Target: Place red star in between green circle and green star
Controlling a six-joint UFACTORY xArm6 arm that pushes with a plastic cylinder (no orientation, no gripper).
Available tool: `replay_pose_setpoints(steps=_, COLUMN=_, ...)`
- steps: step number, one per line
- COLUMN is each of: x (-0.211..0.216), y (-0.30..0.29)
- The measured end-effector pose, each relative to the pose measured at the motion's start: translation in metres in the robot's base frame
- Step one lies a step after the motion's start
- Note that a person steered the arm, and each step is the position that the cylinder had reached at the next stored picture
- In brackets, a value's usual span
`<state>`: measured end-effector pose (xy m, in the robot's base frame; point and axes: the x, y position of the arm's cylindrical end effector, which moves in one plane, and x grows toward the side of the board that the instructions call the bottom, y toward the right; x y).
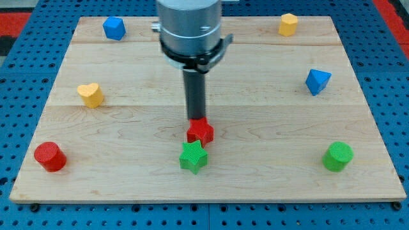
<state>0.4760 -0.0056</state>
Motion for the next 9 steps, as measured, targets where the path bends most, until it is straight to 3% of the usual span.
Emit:
replay_pose_setpoints(steps=2, x=0.016, y=-0.058)
replay_pose_setpoints(steps=3, x=0.030, y=-0.047)
replay_pose_setpoints(steps=7, x=0.020, y=0.095)
replay_pose_setpoints(steps=9, x=0.019, y=0.104)
